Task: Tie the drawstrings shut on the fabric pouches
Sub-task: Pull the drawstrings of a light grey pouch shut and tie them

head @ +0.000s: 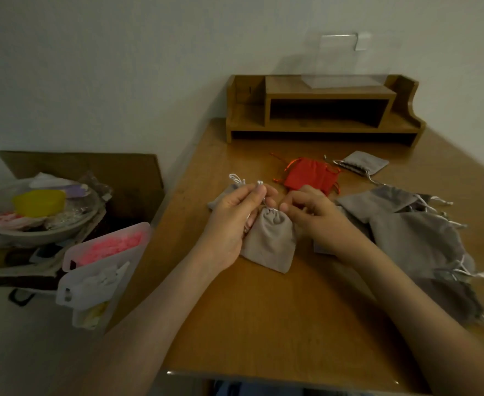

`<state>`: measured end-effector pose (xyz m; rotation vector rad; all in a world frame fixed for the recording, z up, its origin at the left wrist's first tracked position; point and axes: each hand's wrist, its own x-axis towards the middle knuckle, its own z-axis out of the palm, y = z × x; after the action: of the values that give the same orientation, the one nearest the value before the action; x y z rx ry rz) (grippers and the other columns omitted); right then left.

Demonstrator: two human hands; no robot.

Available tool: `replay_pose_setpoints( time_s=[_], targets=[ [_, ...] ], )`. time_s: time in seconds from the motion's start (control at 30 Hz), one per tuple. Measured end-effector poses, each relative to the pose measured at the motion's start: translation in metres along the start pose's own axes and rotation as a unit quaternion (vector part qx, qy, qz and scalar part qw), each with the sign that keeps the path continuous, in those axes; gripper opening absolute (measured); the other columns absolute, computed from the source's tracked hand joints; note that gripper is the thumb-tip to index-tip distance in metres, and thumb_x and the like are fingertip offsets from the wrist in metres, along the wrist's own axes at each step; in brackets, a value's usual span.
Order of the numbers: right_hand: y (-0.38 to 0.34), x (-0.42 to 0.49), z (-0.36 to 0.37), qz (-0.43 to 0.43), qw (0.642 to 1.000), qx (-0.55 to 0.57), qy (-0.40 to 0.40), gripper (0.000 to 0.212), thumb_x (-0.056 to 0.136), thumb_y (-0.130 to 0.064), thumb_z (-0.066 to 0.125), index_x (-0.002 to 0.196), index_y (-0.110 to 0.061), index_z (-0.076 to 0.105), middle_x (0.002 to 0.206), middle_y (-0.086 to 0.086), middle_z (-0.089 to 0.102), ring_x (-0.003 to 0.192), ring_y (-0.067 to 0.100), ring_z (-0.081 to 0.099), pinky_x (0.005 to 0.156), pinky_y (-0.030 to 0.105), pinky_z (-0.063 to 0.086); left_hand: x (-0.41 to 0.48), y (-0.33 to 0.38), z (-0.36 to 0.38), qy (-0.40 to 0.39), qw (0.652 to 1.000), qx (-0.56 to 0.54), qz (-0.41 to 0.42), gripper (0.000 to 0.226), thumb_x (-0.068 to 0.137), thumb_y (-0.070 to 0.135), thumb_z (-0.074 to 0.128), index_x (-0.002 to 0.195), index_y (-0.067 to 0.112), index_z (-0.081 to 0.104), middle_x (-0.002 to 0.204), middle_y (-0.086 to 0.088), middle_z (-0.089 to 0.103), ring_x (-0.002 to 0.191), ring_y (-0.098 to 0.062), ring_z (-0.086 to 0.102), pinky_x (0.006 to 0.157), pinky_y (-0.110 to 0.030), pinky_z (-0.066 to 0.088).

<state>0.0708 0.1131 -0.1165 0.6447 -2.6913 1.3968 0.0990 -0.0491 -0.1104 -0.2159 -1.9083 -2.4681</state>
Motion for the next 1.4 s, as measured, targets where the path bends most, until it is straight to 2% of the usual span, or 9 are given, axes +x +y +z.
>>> replay_pose_setpoints(
  time_s=[0.13,0.27,0.4,0.5,0.6,0.77,0.9,1.2,1.4],
  targets=[
    [0.001,-0.002,-0.009,0.025,0.989,-0.147,0.018,0.008,0.091,-0.035,0.059,0.085,-0.029,0.06,0.11,-0.006,0.037,0.113,0.015,0.029,0.093,0.03,0.015,0.0,-0.003,-0.003,-0.02,0.998,0.06,-0.003,0.021,0.095,0.028,0.049,0.085,0.019,0.066,0.08,-0.004,0.065,0.043,-0.003,0.034,0.039,-0.013,0.028],
    [0.002,-0.001,-0.01,0.032,0.987,-0.149,0.042,0.019,0.089,-0.04,0.06,0.082,-0.023,0.063,0.116,-0.011,0.04,0.124,0.01,0.022,0.102,0.03,0.007,-0.001,-0.002,0.0,-0.018,0.997,0.078,-0.003,0.024,0.097,0.027,0.046,0.083,0.019,0.064,0.074,-0.003,0.063,0.041,-0.002,0.034,0.037,-0.014,0.026],
    [0.003,0.001,-0.013,0.034,0.998,0.03,0.054,0.029,0.089,-0.035,0.063,0.07,-0.013,0.061,0.092,-0.017,0.057,0.107,0.006,0.041,0.098,0.034,0.02,0.0,-0.004,0.002,0.018,0.995,0.095,-0.008,0.024,0.099,0.022,0.045,0.087,0.014,0.065,0.065,0.003,0.047,0.047,0.003,0.045,0.042,-0.008,0.034],
    [0.0,-0.002,-0.013,0.042,0.957,0.288,-0.003,0.026,0.091,-0.027,0.06,0.074,-0.008,0.057,0.071,-0.005,0.059,0.075,0.011,0.053,0.081,0.031,0.039,0.001,-0.006,0.003,0.03,0.994,0.1,-0.029,0.029,0.1,0.024,0.043,0.084,0.01,0.064,0.059,0.007,0.045,0.047,0.003,0.045,0.044,-0.006,0.035],
    [-0.007,-0.005,-0.005,0.033,0.93,0.365,-0.036,0.016,0.095,-0.01,0.048,0.084,-0.006,0.057,0.071,-0.003,0.06,0.06,0.008,0.049,0.063,0.02,0.039,0.003,-0.009,0.003,0.025,0.992,0.108,-0.059,0.036,0.1,0.028,0.043,0.069,0.011,0.053,0.05,0.012,0.047,0.045,0.002,0.045,0.045,-0.009,0.035],
    [-0.009,-0.005,0.002,-0.028,0.942,0.326,-0.077,0.021,0.093,-0.003,0.043,0.101,-0.001,0.062,0.091,0.012,0.066,0.085,0.022,0.059,0.072,0.024,0.046,0.007,-0.013,-0.002,0.021,0.993,0.092,-0.066,0.015,0.099,0.016,0.049,0.109,0.018,0.06,0.069,0.007,0.057,0.06,-0.002,0.052,0.056,-0.016,0.043],
    [-0.008,-0.006,0.007,-0.047,0.959,0.274,-0.059,0.021,0.092,-0.004,0.045,0.102,0.003,0.062,0.092,0.024,0.063,0.084,0.017,0.06,0.073,0.023,0.044,0.008,-0.015,-0.003,0.013,0.989,0.123,-0.076,0.015,0.098,0.013,0.049,0.088,0.017,0.059,0.063,0.006,0.053,0.047,-0.001,0.041,0.044,-0.015,0.032],
    [-0.004,-0.006,0.011,-0.115,0.991,0.069,0.027,0.011,0.096,-0.008,0.052,0.102,-0.012,0.06,0.077,-0.008,0.06,0.072,-0.001,0.056,0.067,0.012,0.041,0.005,-0.017,0.001,-0.044,0.995,0.045,-0.083,0.024,0.098,0.004,0.043,0.091,0.014,0.064,0.068,0.003,0.052,0.056,-0.003,0.045,0.054,-0.016,0.039],
    [0.0,-0.007,0.012,-0.156,0.987,0.025,0.001,0.011,0.094,-0.002,0.05,0.103,-0.008,0.046,0.075,-0.009,0.06,0.069,0.003,0.058,0.061,0.014,0.04,-0.002,-0.019,0.001,-0.059,0.981,0.185,-0.008,0.015,0.096,0.027,0.052,0.092,0.016,0.059,0.062,0.013,0.051,0.059,-0.001,0.048,0.061,-0.021,0.041]
  ],
)
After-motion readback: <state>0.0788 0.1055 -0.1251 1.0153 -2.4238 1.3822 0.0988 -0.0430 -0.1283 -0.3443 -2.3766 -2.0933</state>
